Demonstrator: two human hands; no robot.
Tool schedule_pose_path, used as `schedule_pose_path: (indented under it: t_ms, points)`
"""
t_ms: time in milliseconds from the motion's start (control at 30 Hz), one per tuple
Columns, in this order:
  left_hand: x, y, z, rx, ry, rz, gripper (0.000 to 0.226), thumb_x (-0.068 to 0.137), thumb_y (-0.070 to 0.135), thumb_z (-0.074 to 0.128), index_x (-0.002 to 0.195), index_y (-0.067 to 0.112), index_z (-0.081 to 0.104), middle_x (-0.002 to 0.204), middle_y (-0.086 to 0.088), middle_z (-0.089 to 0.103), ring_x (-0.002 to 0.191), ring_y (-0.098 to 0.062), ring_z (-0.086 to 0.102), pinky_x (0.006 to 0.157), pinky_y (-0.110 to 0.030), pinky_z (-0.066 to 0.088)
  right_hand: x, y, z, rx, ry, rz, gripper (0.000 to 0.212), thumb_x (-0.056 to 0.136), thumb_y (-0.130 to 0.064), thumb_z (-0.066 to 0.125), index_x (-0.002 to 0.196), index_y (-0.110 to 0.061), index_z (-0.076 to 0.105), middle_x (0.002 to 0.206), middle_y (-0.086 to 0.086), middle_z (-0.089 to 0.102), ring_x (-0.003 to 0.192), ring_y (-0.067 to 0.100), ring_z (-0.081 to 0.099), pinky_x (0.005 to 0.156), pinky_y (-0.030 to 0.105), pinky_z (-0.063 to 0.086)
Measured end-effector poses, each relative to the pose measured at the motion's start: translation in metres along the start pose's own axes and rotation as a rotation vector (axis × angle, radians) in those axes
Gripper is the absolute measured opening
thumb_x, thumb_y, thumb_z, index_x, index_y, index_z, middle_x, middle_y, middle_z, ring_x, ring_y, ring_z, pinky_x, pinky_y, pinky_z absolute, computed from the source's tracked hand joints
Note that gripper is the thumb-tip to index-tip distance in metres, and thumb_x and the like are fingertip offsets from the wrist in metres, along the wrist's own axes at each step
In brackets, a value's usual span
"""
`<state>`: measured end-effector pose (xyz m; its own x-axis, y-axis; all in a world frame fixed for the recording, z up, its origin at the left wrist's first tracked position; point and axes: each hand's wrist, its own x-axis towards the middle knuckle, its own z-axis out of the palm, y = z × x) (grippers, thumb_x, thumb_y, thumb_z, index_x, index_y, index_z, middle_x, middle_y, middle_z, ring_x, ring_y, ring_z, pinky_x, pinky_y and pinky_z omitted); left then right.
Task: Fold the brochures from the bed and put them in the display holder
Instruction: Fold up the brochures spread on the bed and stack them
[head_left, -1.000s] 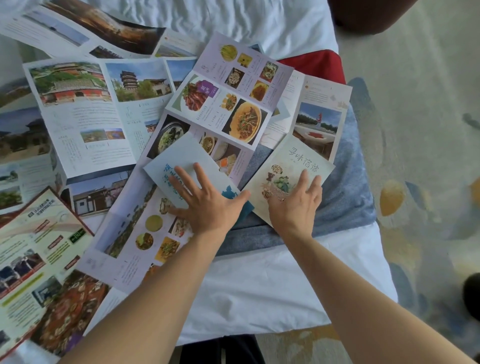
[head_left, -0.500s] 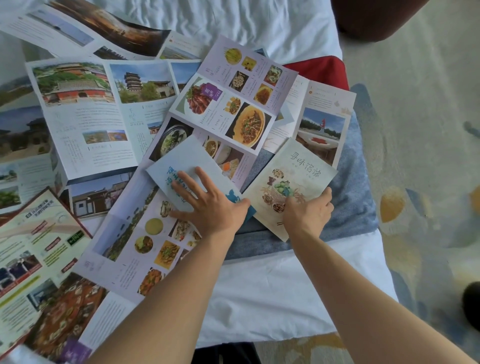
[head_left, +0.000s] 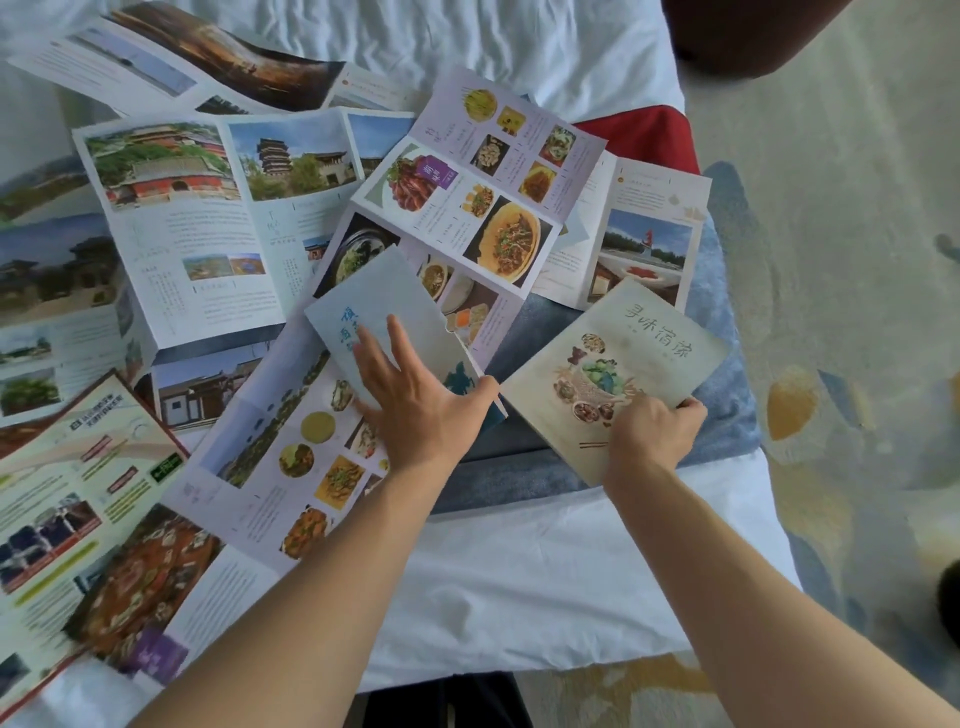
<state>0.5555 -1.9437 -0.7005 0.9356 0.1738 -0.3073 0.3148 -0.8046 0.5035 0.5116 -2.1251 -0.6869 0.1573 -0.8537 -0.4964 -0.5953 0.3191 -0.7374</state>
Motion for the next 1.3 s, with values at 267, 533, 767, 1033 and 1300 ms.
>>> schedule_pose_path:
  t_ms: [267,533,767,1033,1300]
  points:
    - [-0.006,-0.009,-0.019,-0.031,-0.022,0.235,0.108,0.069,0.055,0.061,0.155,0.022,0.006,0.164,-0.009,-0.003,0.150,-0.026,0.000,0.115,-0.063,0.018,-0.010,-0.015,0.000,0.063,-0.004,0.023,0.042,0.080,-0.004,0.036,0.117,-0.020,0.050,0.095,-0.009,0.057,0.079,0.009,0.056,0.056,0.026,0.040]
    - [-0.007,-0.018,-0.023,-0.021,-0.056,0.268,0.110,0.068,0.062,0.062,0.155,0.024,0.006,0.165,-0.005,-0.005,0.151,-0.023,-0.002,0.116,-0.063,0.018,-0.030,-0.009,0.004,0.060,-0.109,-0.079,0.038,0.075,-0.002,0.040,0.105,-0.023,0.052,0.092,-0.008,0.062,0.082,0.011,0.061,0.062,0.028,0.047]
    - [-0.009,-0.026,-0.023,0.033,-0.093,0.347,0.116,0.067,0.068,0.064,0.156,0.020,0.006,0.164,-0.010,-0.001,0.150,-0.027,0.001,0.116,-0.061,0.018,-0.042,-0.001,0.001,-0.097,-0.311,-0.297,0.035,0.077,-0.006,0.044,0.107,-0.022,0.052,0.092,-0.008,0.063,0.076,0.001,0.059,0.061,0.025,0.043]
    - [-0.008,-0.042,-0.021,0.030,-0.075,0.310,0.123,0.067,0.078,0.064,0.155,0.026,-0.005,0.164,-0.011,-0.006,0.150,-0.030,-0.006,0.119,-0.054,0.007,-0.051,0.021,0.015,-0.254,-0.455,-0.352,0.033,0.079,0.001,0.044,0.104,-0.021,0.050,0.086,-0.010,0.065,0.072,0.001,0.062,0.057,0.024,0.048]
    - [0.004,-0.037,-0.024,-0.044,-0.044,0.104,0.101,0.082,0.040,0.072,0.155,0.016,0.007,0.161,-0.016,0.014,0.146,-0.034,0.016,0.118,-0.052,0.022,-0.064,0.036,0.027,-0.285,-0.526,-0.280,0.037,0.088,-0.005,0.047,0.120,-0.023,0.051,0.095,-0.013,0.065,0.077,0.000,0.063,0.059,0.019,0.048]
